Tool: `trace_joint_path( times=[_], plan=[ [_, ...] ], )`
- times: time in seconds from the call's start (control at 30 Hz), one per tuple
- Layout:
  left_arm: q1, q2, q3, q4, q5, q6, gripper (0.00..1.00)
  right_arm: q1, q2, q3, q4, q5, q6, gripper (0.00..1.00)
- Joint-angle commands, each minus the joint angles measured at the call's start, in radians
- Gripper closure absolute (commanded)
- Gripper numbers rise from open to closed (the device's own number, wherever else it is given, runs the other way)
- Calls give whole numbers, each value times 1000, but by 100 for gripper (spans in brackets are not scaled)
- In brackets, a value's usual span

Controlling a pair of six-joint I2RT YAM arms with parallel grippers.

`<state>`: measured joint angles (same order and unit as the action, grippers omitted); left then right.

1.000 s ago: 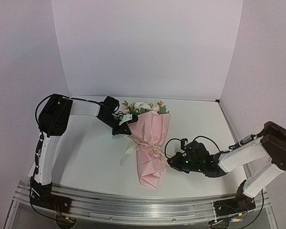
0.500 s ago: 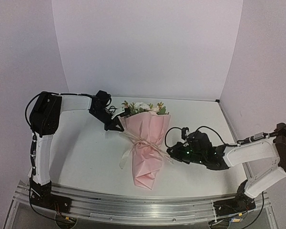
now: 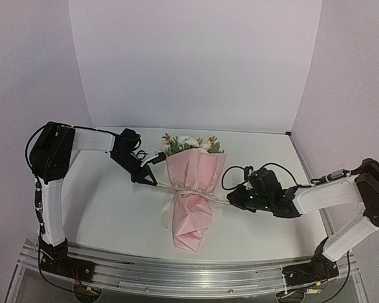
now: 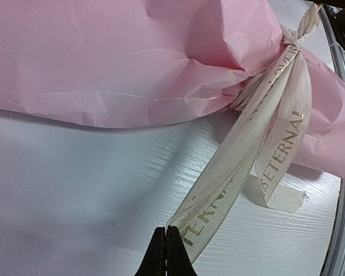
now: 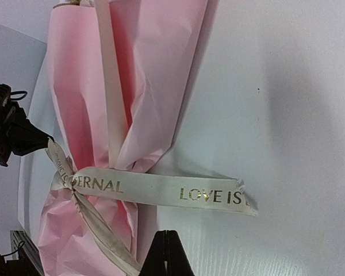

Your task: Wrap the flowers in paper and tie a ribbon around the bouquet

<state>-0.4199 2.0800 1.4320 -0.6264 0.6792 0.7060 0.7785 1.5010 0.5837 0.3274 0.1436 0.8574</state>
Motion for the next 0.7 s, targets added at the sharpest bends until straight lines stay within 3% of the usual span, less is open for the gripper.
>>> trace_joint_path(
  times=[0.0, 0.3, 0.57, 0.67],
  plan=[
    [24, -16, -49, 14, -95, 12, 100, -31, 22, -51, -29, 3, -6, 100],
    [38, -6, -80, 32, -141, 27, 100, -42, 67, -168, 31, -29, 52, 100],
    [19, -57, -96, -16, -35, -18, 100, -42, 123, -73, 37, -99, -3, 100],
    [19, -73, -94, -4, 21, -29, 90, -42, 116, -83, 36, -84, -2, 81]
  ],
)
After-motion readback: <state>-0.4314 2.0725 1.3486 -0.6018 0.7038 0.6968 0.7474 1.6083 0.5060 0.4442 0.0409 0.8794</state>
